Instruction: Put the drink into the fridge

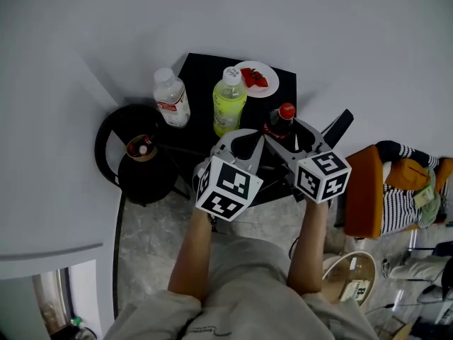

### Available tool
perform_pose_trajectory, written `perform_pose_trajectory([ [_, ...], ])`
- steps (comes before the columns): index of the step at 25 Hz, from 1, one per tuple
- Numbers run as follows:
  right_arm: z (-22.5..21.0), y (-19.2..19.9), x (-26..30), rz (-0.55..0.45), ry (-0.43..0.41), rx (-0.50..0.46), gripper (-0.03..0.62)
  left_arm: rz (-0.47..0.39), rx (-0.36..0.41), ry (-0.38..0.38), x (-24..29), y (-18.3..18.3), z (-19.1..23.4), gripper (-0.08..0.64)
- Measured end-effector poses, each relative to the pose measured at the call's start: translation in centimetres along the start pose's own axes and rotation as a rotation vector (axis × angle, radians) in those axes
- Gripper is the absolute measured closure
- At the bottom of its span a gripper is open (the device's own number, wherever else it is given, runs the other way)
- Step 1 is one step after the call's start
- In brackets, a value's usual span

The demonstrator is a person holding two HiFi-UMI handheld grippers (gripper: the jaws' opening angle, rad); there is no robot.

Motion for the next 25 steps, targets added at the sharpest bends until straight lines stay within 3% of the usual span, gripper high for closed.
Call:
perform_pose_trajectory([
  [5,-0.2,-0.1,1.1,0.015,0.014,0.028,0.304,0.023,0.032,0.008,-0.7,0.6,0.4,0.552],
  [9,-0.2,-0.6,1.2,0.006,0.087,0.015,0.305,0.031,0.032,-0.01,-1.8,1.3,0.4,0.552],
  [14,1.3,0.0,0.1,-0.017,0.133,0.007,0.305,0.016,-0.035,-0.03,-4.2,2.0,0.9,0.552],
  [25,8.9,1.6,-5.8,-0.129,0.08,-0.078,0.305,0.01,-0.118,-0.096,-10.9,3.5,-4.8,0.552],
])
Point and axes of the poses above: the fingertips, and each gripper's own axes: x forward along the fingers, z to its left, y out of its underside, the point moved 4 cm from there along -x, backward along the fingers, and after that the axes turned 14 degrees about -y, right-handed, at the moved point
